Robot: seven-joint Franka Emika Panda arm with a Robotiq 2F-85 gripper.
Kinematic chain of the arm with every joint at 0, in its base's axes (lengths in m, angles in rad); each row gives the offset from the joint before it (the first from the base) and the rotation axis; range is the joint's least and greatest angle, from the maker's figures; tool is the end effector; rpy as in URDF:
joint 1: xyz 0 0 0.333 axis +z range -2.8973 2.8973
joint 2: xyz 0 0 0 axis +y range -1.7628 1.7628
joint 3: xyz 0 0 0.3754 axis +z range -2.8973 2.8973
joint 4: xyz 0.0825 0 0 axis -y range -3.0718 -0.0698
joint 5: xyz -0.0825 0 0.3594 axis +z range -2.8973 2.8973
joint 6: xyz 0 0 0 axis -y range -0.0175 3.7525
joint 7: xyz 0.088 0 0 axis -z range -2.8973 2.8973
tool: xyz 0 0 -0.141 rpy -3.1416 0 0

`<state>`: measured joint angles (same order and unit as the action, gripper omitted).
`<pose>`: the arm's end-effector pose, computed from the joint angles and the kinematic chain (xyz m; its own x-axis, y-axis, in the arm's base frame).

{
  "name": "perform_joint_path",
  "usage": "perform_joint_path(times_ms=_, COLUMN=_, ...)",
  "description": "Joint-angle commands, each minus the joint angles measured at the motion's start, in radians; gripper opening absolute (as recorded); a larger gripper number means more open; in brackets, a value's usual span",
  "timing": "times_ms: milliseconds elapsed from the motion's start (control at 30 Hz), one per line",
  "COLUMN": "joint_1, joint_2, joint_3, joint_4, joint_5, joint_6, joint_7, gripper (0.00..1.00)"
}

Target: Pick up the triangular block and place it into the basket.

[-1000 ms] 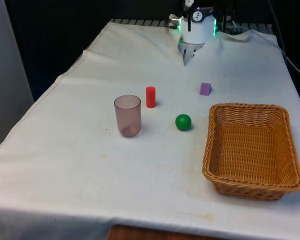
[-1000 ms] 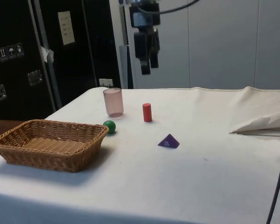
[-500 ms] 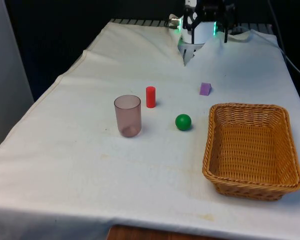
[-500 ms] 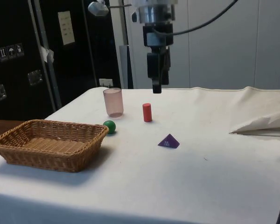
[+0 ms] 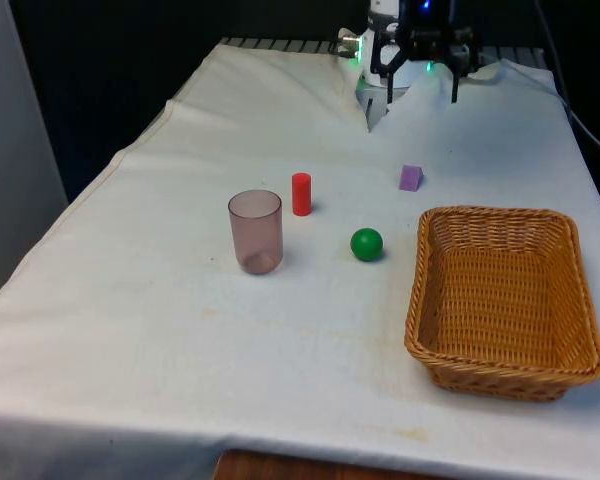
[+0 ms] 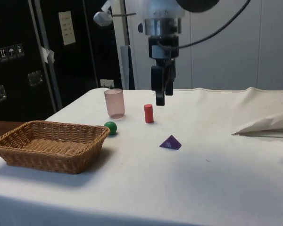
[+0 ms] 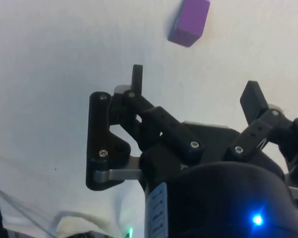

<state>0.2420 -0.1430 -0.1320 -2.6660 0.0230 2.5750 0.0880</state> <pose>0.3965 0.0443 0.3346 0.9989 0.0029 0.0472 0.0046 -0.9993 -0.0363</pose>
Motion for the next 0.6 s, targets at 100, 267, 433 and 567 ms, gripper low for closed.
perform_joint_path(times_ms=100, joint_1=0.000, joint_2=0.024, joint_3=0.001, joint_4=-0.016, joint_5=0.002, joint_6=0.051, joint_7=0.022, gripper=1.00)
perform_joint_path(times_ms=267, joint_1=0.000, joint_2=0.065, joint_3=0.001, joint_4=-0.039, joint_5=0.002, joint_6=0.120, joint_7=0.052, gripper=1.00)
perform_joint_path(times_ms=433, joint_1=0.001, joint_2=0.103, joint_3=0.002, joint_4=-0.054, joint_5=0.005, joint_6=0.176, joint_7=0.075, gripper=1.00)
perform_joint_path(times_ms=567, joint_1=0.002, joint_2=0.138, joint_3=0.002, joint_4=-0.063, joint_5=0.008, joint_6=0.219, joint_7=0.094, gripper=1.00)
